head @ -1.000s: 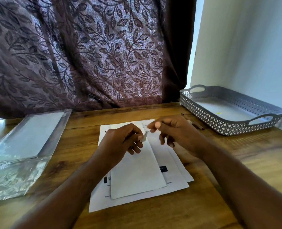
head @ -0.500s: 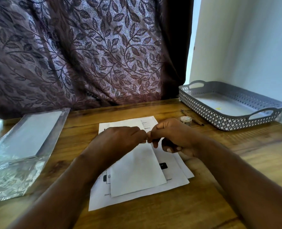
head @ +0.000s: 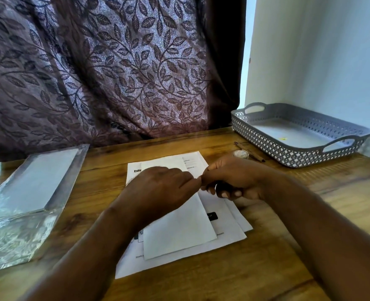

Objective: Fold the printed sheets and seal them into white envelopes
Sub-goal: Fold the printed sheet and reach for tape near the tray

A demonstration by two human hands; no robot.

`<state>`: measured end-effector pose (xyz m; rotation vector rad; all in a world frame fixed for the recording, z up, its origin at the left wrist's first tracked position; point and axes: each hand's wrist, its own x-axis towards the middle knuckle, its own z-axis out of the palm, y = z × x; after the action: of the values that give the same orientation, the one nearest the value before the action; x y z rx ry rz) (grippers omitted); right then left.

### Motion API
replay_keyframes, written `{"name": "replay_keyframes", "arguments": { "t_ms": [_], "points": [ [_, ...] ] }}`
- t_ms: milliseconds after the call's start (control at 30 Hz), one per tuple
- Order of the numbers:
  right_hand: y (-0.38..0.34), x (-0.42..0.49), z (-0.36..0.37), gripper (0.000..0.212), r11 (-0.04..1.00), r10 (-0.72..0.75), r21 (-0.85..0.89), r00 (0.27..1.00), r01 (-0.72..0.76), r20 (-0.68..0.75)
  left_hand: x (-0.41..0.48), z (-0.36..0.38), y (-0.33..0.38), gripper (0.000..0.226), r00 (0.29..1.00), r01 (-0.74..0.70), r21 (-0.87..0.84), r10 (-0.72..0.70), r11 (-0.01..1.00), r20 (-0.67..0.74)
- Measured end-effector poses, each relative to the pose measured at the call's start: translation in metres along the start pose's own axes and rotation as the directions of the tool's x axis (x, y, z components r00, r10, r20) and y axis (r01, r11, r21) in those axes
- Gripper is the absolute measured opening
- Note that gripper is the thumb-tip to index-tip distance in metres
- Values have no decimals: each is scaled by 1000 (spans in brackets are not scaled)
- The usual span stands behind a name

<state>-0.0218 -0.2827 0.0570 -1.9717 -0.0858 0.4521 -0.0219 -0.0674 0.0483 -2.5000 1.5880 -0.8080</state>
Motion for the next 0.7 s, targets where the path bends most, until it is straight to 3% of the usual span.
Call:
{"name": "replay_keyframes", "arguments": {
  "t_ms": [67,133,233,300,367,500,600,700],
  "points": [
    [2,2,-1,20,999,-19,33,999,20,-51,0,-1,-3,24,992,125,-107,-123,986,26],
    [5,8,0,19,998,-47,22,989,50,-138,-5,7,-12,45,980,198,-78,-200,977,-13],
    [11,21,4,19,976,-177,64,933,207,-315,-18,21,-38,67,868,494,-138,-497,858,15],
    [14,29,9,20,946,-256,78,872,315,-418,-27,31,-52,72,803,595,-97,-595,798,27],
    [19,37,15,19,942,-268,62,852,329,-449,-32,39,-59,83,740,672,-75,-663,737,118],
    [30,53,23,14,963,-235,16,865,270,-443,-35,50,-58,92,674,710,-16,-673,704,306],
    [31,57,22,11,949,-194,139,869,284,-455,-33,46,-53,91,656,663,70,-623,745,427],
    [30,55,21,13,925,-167,235,877,298,-451,-35,37,-41,95,678,614,80,-576,785,456]
  ]
}}
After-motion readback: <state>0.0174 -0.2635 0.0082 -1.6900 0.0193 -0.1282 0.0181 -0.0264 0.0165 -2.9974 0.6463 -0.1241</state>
